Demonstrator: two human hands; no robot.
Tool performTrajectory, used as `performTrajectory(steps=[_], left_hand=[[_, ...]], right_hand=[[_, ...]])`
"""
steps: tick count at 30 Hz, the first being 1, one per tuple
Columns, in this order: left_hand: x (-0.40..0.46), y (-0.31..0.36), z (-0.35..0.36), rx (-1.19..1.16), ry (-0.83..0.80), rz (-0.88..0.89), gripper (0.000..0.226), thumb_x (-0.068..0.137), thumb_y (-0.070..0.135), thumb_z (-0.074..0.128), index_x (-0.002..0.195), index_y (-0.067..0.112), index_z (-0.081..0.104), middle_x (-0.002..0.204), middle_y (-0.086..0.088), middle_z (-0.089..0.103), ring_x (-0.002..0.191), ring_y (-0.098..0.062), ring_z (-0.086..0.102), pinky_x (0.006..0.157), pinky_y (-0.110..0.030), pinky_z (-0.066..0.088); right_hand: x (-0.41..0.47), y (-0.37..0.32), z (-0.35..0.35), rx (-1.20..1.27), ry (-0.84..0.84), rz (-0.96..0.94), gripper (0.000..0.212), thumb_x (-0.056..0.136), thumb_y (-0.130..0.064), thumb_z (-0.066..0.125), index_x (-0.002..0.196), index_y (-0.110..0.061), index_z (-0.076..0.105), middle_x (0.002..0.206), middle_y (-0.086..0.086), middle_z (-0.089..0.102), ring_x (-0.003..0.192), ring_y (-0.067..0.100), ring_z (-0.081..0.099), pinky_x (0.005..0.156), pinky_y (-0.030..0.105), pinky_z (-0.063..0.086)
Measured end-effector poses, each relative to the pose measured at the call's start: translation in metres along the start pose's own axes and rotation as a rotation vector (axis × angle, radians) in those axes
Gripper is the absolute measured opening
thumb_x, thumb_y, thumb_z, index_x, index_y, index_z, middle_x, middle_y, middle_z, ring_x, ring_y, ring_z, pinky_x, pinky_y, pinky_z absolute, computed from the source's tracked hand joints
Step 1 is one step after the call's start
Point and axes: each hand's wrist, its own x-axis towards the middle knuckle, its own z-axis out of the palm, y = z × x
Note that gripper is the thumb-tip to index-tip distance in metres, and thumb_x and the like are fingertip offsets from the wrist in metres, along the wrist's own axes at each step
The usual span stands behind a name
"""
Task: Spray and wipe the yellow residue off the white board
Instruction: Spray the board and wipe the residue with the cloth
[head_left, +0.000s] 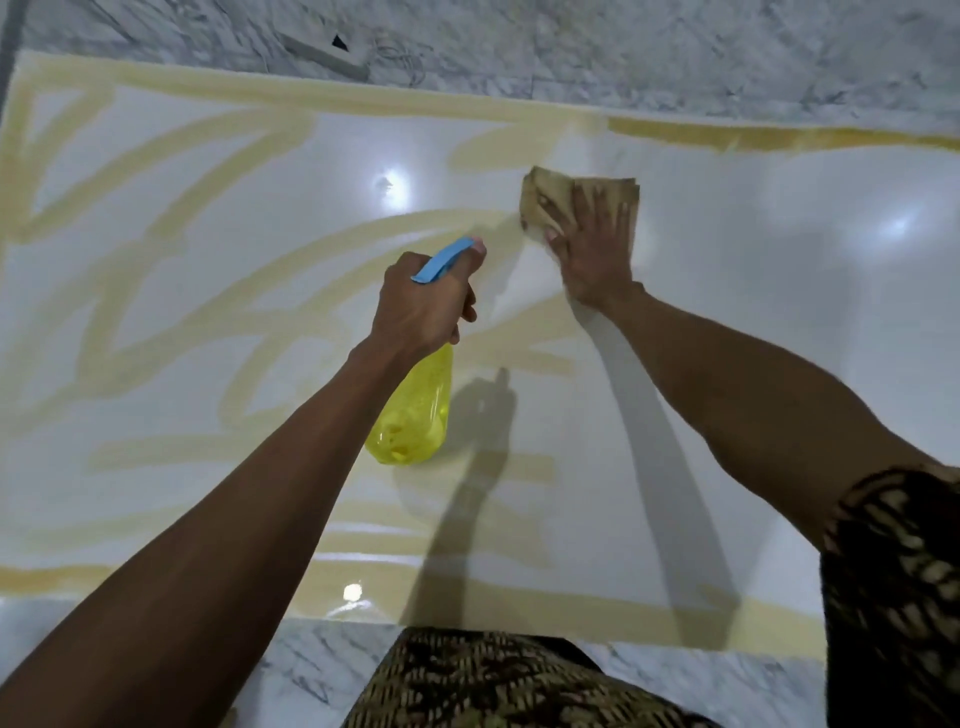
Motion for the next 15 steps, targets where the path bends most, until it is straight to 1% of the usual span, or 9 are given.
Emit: performTrajectory(steps=[2,4,8,12,15], left_hand=[[-0.011,-0.004,-0.001,0.017,0.002,-0.016,0.059,0.104,0.052,0.06,0.072,0.004,0.071,0.076,-0.015,0.077,0.041,-0.015,0.058,0.05,-0.022,0.051],[-0.016,-0.007,-0.002,0.004,0.017,-0.032,0.058,0.104,0.051,0.06,0.074,0.003,0.072,0.078,-0.017,0.077,0.042,-0.014,0.059,0.048,-0.021,0.051],[-0.054,-0.02,-0.008,-0.014,0.007,-0.039,0.06,0.104,0.053,0.06,0.078,0.0,0.073,0.079,-0.017,0.077,0.049,-0.019,0.062,0.049,-0.023,0.052],[-0.101,-0.039,-0.012,0.039,0.007,0.002,0.062,0.105,0.053,0.057,0.082,-0.002,0.075,0.075,-0.012,0.077,0.04,-0.013,0.059,0.047,-0.018,0.05],[-0.136,-0.061,-0.017,0.029,-0.01,0.015,0.061,0.105,0.053,0.057,0.078,0.001,0.074,0.074,-0.012,0.077,0.043,-0.017,0.06,0.05,-0.022,0.051]], right_hand=[[-0.029,-0.012,0.005,0.024,-0.015,-0.045,0.063,0.101,-0.051,0.014,0.156,-0.023,0.028,0.166,0.009,0.018,0.153,0.035,0.009,0.122,0.059,0.001],[-0.05,-0.021,0.015,0.021,-0.029,-0.086,0.064,0.099,-0.052,0.012,0.155,-0.026,0.029,0.166,0.008,0.019,0.153,0.035,0.01,0.121,0.06,0.003],[-0.118,-0.032,0.029,0.018,-0.117,-0.142,0.062,0.098,-0.055,0.008,0.155,-0.038,0.022,0.167,0.005,0.011,0.154,0.034,0.003,0.12,0.059,-0.002],[-0.199,-0.052,0.046,0.033,-0.141,-0.151,0.061,0.097,-0.054,0.008,0.155,-0.037,0.018,0.167,0.007,0.01,0.154,0.037,0.002,0.119,0.06,-0.002],[-0.267,-0.076,0.06,0.032,-0.177,-0.146,0.061,0.097,-0.058,0.004,0.154,-0.037,0.013,0.167,0.007,0.009,0.154,0.037,0.002,0.119,0.06,0.0]])
